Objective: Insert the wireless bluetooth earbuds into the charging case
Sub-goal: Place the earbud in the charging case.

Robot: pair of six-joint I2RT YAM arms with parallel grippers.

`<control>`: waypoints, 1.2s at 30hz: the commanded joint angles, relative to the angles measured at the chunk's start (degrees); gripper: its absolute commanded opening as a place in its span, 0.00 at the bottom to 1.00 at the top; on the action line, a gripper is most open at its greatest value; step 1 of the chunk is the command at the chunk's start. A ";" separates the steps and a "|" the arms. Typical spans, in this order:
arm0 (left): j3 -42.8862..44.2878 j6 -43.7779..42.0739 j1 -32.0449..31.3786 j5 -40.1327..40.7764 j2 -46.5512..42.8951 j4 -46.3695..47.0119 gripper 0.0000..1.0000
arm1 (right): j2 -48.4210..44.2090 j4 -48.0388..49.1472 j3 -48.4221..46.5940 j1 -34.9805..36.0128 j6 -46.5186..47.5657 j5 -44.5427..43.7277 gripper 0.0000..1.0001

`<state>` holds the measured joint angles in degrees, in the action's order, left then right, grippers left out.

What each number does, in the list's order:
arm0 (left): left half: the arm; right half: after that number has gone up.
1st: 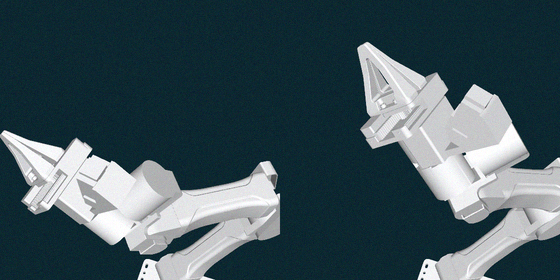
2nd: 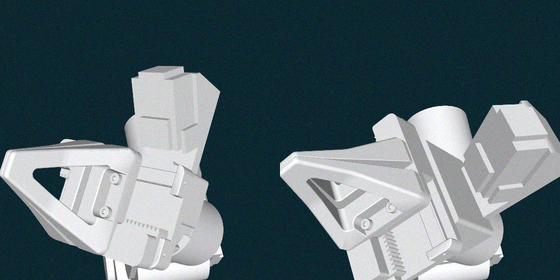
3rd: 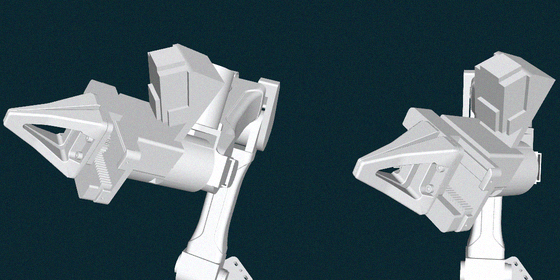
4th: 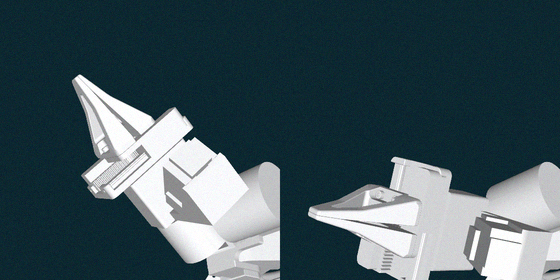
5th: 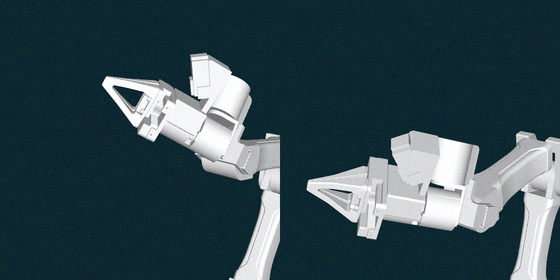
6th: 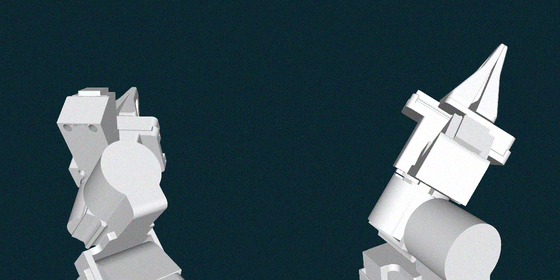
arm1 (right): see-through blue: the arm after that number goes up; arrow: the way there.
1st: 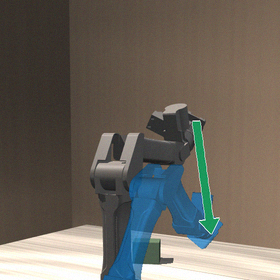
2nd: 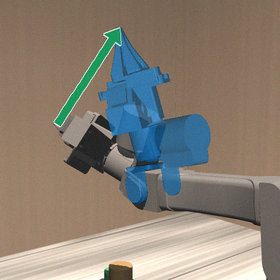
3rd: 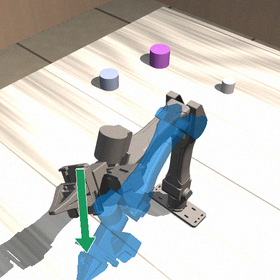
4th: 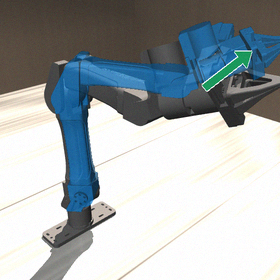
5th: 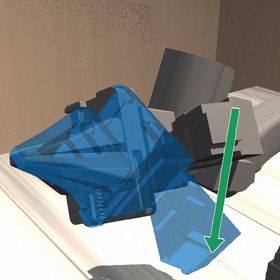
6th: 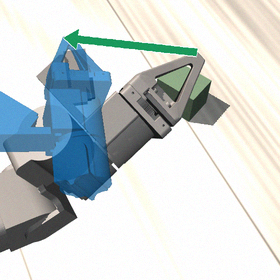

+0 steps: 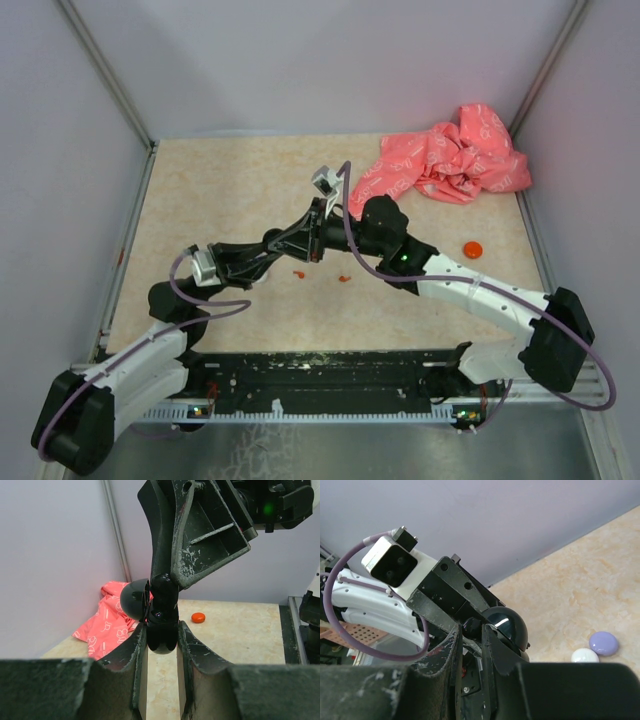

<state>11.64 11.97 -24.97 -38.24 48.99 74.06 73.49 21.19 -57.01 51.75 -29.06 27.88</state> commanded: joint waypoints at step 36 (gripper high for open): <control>-1.22 -0.10 0.24 6.54 -2.47 3.10 0.00 | -0.40 -7.28 2.62 0.14 -8.21 -12.85 0.11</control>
<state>9.82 10.72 -24.97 -33.54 48.36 68.49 73.60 16.34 -55.77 51.96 -36.86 17.74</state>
